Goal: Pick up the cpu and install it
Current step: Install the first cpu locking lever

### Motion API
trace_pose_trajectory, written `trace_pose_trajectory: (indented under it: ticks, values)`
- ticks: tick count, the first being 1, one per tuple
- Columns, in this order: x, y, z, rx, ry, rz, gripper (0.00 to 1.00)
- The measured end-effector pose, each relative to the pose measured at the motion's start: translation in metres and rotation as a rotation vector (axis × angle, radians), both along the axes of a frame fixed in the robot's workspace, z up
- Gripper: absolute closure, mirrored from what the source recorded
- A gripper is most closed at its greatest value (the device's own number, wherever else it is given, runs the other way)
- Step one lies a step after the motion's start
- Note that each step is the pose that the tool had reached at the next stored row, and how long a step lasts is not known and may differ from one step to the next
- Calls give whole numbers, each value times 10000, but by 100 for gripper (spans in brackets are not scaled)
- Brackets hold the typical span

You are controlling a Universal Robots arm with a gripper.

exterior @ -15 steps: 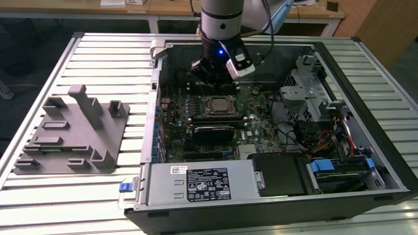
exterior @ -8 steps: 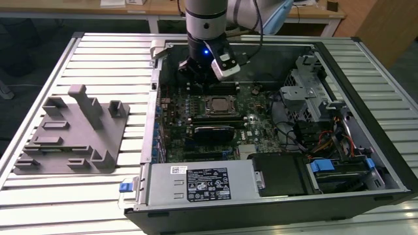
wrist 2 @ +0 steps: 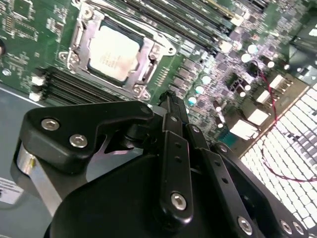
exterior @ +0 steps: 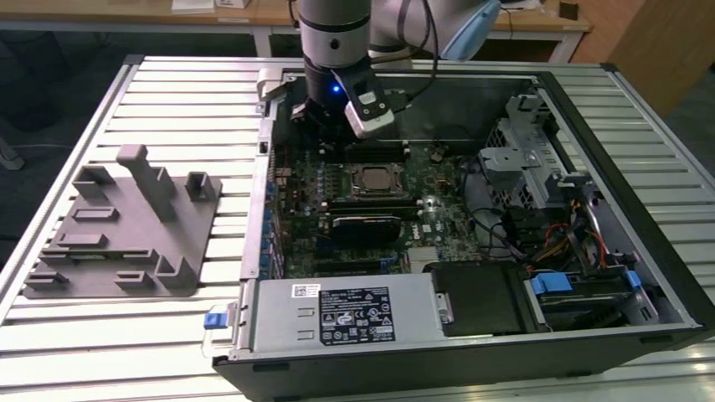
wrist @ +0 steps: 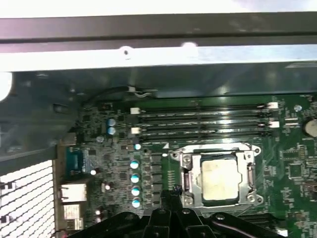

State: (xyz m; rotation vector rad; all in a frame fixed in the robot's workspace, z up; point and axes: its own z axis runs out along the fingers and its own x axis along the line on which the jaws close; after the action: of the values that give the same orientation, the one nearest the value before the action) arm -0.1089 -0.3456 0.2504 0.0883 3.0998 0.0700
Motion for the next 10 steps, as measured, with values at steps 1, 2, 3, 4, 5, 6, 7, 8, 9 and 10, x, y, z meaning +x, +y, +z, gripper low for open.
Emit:
trace_pose_trajectory:
  ticks: [1, 2, 3, 4, 5, 6, 7, 8, 9, 10]
  values:
    - [-13, 0, 0, 44, 0, -1, 89]
    - [-24, 0, 0, 115, 0, -1, 89]
    - [-34, 0, 0, 210, 0, 0, 89]
    - [-41, 0, 0, 325, -1, 1, 89]
    - [-50, 0, 0, 426, 0, 0, 89]
    - [-58, 0, 0, 477, 0, -1, 89]
    - [-65, 0, 0, 529, 1, -1, 89]
    - [-73, 0, 0, 626, -1, 1, 89]
    - [-81, 0, 0, 742, -1, 0, 89]
    - [-88, 0, 0, 855, -1, -1, 89]
